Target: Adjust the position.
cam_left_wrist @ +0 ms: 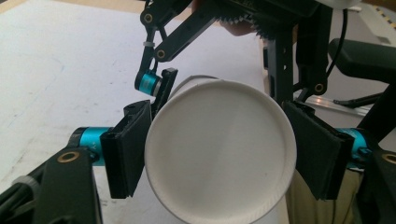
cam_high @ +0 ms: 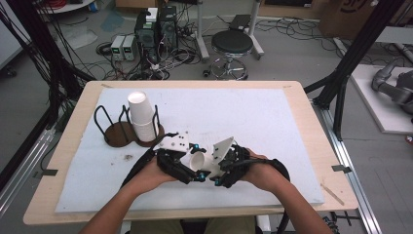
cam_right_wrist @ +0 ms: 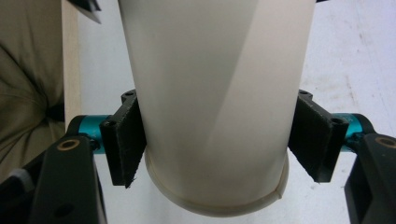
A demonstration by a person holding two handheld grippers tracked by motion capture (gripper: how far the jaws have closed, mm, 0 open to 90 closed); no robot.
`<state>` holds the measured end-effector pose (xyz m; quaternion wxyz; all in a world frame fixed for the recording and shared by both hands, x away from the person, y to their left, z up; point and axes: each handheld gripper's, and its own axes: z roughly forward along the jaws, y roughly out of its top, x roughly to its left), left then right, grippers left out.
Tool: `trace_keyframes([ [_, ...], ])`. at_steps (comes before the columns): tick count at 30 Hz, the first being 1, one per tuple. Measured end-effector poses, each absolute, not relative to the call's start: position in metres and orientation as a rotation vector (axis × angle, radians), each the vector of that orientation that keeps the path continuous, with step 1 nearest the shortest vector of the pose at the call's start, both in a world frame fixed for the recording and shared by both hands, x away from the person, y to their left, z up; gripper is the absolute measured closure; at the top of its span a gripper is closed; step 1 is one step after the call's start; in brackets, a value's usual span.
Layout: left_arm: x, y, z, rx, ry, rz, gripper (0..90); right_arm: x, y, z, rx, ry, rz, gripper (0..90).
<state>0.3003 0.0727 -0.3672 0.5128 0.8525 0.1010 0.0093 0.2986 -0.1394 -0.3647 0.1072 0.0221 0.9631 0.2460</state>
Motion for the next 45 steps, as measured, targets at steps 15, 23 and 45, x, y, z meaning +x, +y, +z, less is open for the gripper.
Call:
trace_keyframes([
  [15, 0.302, 0.075, -0.367, 2.050, 0.226, 0.025, 35.3, 0.297, -0.143, -0.361, 0.087, 2.825, 0.750, 20.2],
  [23, 0.305, 0.086, -0.371, 1.952, 0.257, 0.031, 35.8, 0.296, -0.161, -0.351, 0.176, 2.739, 1.017, 19.0],
  [45, 0.301, 0.119, -0.393, 1.677, 0.264, 0.055, 35.8, 0.292, -0.197, -0.358, 0.416, 2.514, 1.522, 19.0],
])
